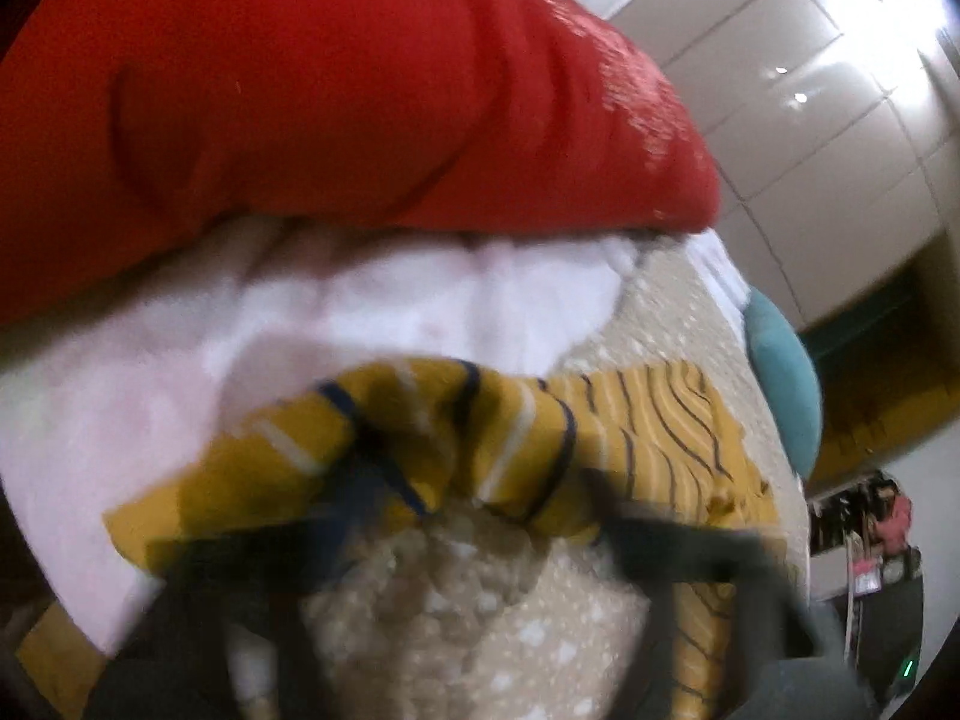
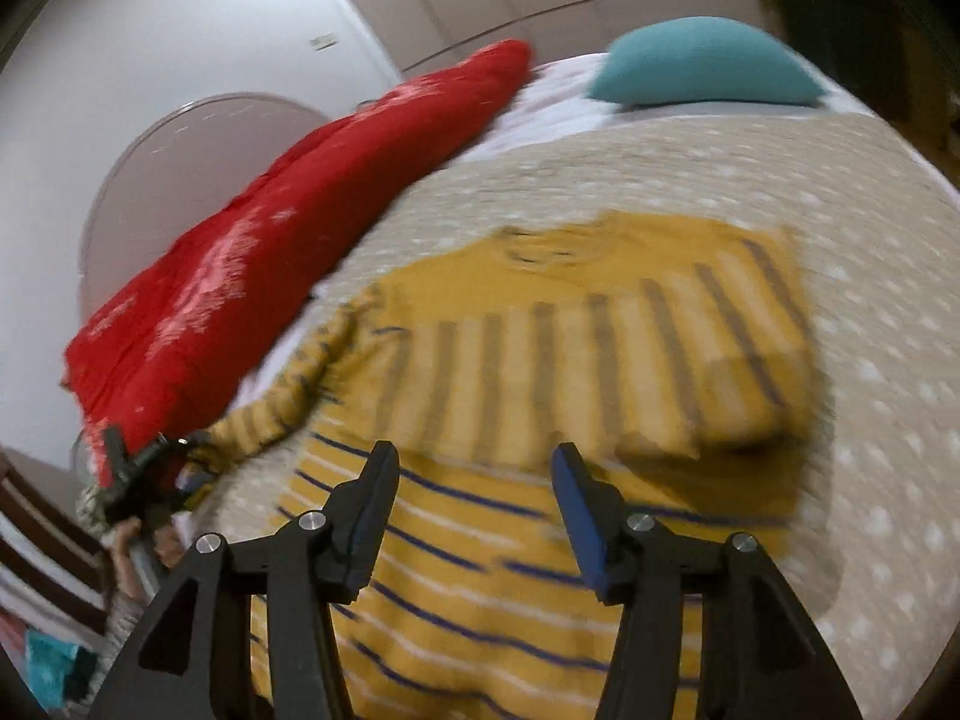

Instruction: Fold small clothes

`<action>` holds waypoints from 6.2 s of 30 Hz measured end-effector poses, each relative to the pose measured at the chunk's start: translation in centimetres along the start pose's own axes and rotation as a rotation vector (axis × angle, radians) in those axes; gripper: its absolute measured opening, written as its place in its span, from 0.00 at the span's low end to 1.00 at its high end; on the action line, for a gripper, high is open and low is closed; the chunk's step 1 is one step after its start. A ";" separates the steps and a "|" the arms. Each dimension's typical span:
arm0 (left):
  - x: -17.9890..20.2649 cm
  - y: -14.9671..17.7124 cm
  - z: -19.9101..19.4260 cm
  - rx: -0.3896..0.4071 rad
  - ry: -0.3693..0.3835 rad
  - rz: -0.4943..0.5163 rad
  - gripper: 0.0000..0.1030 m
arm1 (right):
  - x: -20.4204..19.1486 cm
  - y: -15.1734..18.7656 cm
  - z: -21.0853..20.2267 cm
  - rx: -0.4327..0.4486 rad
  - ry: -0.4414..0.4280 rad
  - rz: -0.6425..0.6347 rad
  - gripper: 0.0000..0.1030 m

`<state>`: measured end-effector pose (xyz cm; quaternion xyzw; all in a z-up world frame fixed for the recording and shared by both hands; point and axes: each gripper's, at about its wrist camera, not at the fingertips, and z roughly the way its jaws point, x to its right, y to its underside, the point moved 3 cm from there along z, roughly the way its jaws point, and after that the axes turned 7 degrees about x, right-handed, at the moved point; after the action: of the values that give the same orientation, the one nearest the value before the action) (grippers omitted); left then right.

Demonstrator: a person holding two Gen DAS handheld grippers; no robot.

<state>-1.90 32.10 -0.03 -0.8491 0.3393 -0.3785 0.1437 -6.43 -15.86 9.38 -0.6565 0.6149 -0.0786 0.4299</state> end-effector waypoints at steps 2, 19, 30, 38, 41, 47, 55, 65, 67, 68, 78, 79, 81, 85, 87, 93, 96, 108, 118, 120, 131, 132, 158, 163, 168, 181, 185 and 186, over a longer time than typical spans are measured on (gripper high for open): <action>0.0 -1.2 -0.8 0.031 -0.044 0.015 0.00 | 2.1 1.0 -1.6 0.020 0.039 0.035 0.56; -0.5 0.0 -5.3 0.086 -0.166 0.047 0.64 | 10.1 6.3 -7.7 0.069 0.075 0.195 0.56; -3.7 1.5 -3.4 0.120 -0.331 0.114 0.71 | 9.4 8.0 -5.7 0.017 0.091 0.188 0.56; -0.3 0.1 -4.7 0.101 -0.230 0.204 0.05 | 8.6 8.2 -4.4 0.002 0.105 0.155 0.56; 5.3 -1.1 -7.4 0.140 -0.098 0.251 0.05 | 8.9 8.0 -4.9 0.025 0.104 0.155 0.55; 23.8 2.0 -7.6 0.086 0.224 0.475 0.05 | 10.1 8.3 -6.4 0.064 0.093 0.188 0.55; 42.4 17.3 1.8 -0.368 0.524 0.708 0.32 | 12.7 8.3 -8.6 0.099 0.129 0.230 0.55; 34.5 13.5 1.8 -0.228 0.368 0.652 0.68 | 9.7 3.3 -7.3 0.131 0.082 0.106 0.55; 31.7 11.8 3.1 -0.177 0.237 0.650 0.68 | 8.2 2.0 -5.3 0.127 0.055 0.089 0.55; 30.2 11.2 3.6 -0.156 0.172 0.650 0.68 | 7.8 1.7 -4.5 0.121 0.049 0.090 0.55; 23.4 13.7 0.7 -0.097 0.079 0.639 0.68 | 10.3 2.6 -3.3 0.091 0.286 0.117 0.55; 23.7 14.5 0.6 -0.091 0.078 0.653 0.68 | 11.1 2.7 -3.9 0.090 0.315 0.123 0.55; 24.3 16.0 0.9 -0.076 0.082 0.679 0.71 | 13.0 2.6 -4.7 0.085 0.379 0.127 0.58; 25.4 18.9 1.4 -0.090 0.051 0.723 0.73 | 17.8 2.0 -4.9 0.063 0.544 0.085 0.60; 25.8 20.1 0.7 -0.119 0.056 0.710 0.73 | 20.3 1.9 -4.5 0.042 0.578 0.102 0.60; 27.4 22.5 -5.4 -0.119 0.085 0.732 0.73 | 23.2 0.8 -3.7 0.044 0.542 0.135 0.89; 27.9 22.6 -8.7 -0.063 0.114 0.741 0.81 | 22.5 1.1 -1.5 0.007 0.514 0.030 1.00; 26.7 22.2 -7.4 -0.025 0.067 0.742 0.83 | 21.2 1.6 -0.5 0.009 0.570 -0.039 1.00; 26.4 23.2 -7.0 -0.026 0.059 0.762 0.83 | 21.1 1.6 -0.5 0.010 0.570 -0.039 1.00; 26.3 23.2 -7.0 -0.017 0.054 0.766 0.83 | 21.1 1.6 -0.5 0.010 0.570 -0.039 1.00; 25.4 23.4 -6.5 -0.023 0.036 0.760 0.83 | 21.1 1.6 -0.6 0.011 0.570 -0.040 1.00; 25.3 23.4 -6.5 -0.019 0.033 0.762 0.83 | 21.1 1.6 -0.6 0.011 0.570 -0.040 1.00; 24.8 24.0 -6.1 -0.038 0.024 0.763 0.83 | 21.1 1.6 -0.5 0.011 0.570 -0.040 1.00; 24.5 23.6 -6.1 -0.027 0.015 0.753 0.83 | 21.1 1.6 -0.5 0.012 0.570 -0.040 1.00; 24.4 23.8 -5.6 -0.043 0.012 0.751 0.83 | 21.1 1.6 -0.5 0.012 0.570 -0.040 1.00; 24.9 24.2 -5.3 -0.055 0.014 0.769 0.83 | 21.1 1.6 -0.5 0.013 0.571 -0.040 1.00; 24.9 24.4 -5.2 -0.063 0.016 0.774 0.83 | 21.1 1.6 -0.5 0.013 0.571 -0.040 1.00; 25.0 24.5 -5.2 -0.064 0.017 0.776 0.83 | 21.1 1.6 -0.5 0.013 0.571 -0.040 1.00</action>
<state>-5.09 -2.80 4.79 -0.6585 0.6482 -0.2919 0.2468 -3.05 -34.37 -0.33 -0.6171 0.6973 -0.2727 0.2420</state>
